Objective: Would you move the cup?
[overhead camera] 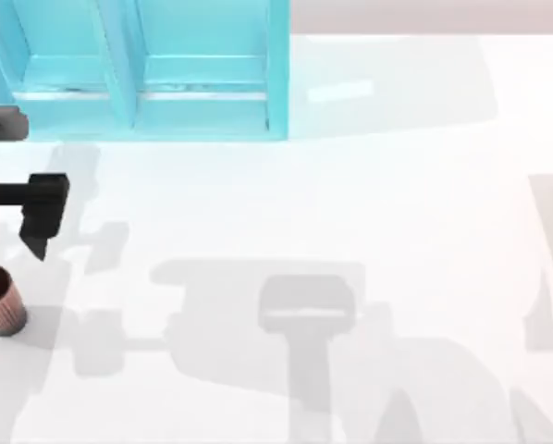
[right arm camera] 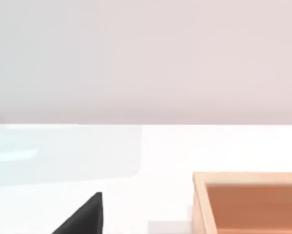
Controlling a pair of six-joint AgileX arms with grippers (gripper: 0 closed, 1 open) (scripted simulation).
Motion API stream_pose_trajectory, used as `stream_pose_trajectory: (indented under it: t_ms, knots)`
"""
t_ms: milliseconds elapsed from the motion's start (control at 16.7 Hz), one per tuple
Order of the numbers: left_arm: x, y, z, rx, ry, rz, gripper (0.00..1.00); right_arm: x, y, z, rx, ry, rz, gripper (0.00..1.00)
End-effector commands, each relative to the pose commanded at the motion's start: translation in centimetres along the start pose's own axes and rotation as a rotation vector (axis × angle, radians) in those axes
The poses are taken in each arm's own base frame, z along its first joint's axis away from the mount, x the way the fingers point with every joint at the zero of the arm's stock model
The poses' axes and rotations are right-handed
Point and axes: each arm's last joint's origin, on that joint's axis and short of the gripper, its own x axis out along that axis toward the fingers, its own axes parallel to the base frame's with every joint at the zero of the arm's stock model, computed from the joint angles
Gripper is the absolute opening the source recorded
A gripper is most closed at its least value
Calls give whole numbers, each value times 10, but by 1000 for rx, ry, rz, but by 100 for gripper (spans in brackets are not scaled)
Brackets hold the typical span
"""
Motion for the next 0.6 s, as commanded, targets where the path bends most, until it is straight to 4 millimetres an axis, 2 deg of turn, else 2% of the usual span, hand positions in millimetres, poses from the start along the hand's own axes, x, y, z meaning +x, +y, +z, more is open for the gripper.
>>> stream_pose_trajectory:
  t_ms: [360,480,600]
  knots:
    - [68,-1,1,0,-13,-1,100,0,0,0,0,0,0,100]
    - [79,-1,-1,0,-5,0,100,0,0,0,0,0,0,100]
    - [80,-1,-1,0,-5,0,100,0,0,0,0,0,0,100]
